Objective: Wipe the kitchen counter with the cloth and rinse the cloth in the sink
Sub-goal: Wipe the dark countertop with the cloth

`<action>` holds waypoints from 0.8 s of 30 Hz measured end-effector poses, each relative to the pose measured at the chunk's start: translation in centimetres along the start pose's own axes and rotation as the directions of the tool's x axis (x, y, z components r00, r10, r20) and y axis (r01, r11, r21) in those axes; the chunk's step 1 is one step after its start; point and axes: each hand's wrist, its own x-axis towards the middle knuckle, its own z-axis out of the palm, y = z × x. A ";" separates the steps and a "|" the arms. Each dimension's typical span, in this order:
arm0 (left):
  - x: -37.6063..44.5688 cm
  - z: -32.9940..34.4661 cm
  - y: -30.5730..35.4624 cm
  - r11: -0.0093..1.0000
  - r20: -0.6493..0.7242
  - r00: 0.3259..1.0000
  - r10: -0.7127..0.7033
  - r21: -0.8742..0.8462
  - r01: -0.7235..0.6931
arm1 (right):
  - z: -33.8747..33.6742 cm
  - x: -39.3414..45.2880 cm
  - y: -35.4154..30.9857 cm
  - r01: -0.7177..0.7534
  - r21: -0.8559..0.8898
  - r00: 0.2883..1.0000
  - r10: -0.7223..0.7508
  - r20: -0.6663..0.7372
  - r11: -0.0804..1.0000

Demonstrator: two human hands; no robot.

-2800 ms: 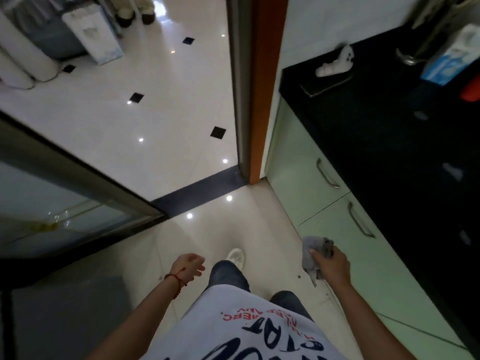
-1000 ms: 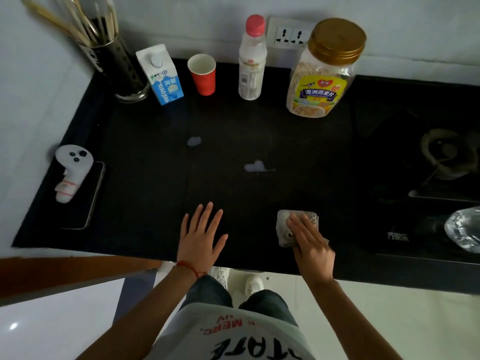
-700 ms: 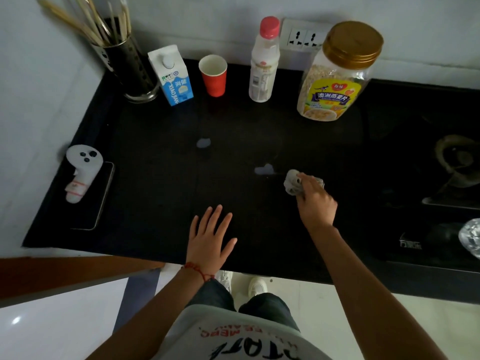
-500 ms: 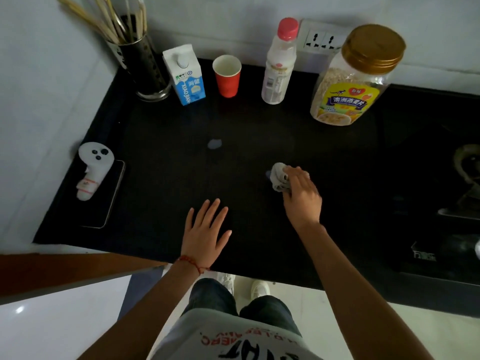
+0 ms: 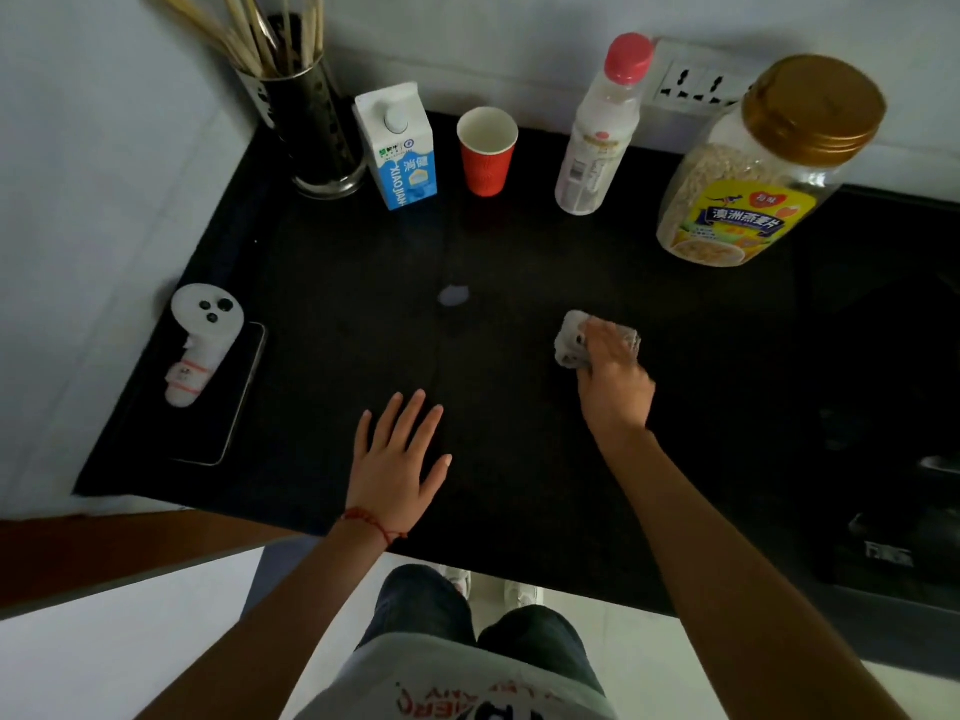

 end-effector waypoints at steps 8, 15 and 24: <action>0.1 0.0 -0.2 1.000 0.021 1.000 -0.005 0.005 0.005 | -0.2 -0.3 2.9 0.271 -0.033 0.962 -0.270 0.032 0.962; 0.1 0.2 -0.3 1.000 0.022 1.000 -0.013 0.013 0.013 | 1.3 -5.6 1.9 0.435 -0.023 0.897 -0.431 0.096 0.900; 0.0 0.2 -0.2 1.000 0.007 1.000 -0.012 0.011 0.012 | 2.7 -4.5 -0.8 0.314 0.036 0.947 -0.315 0.057 0.949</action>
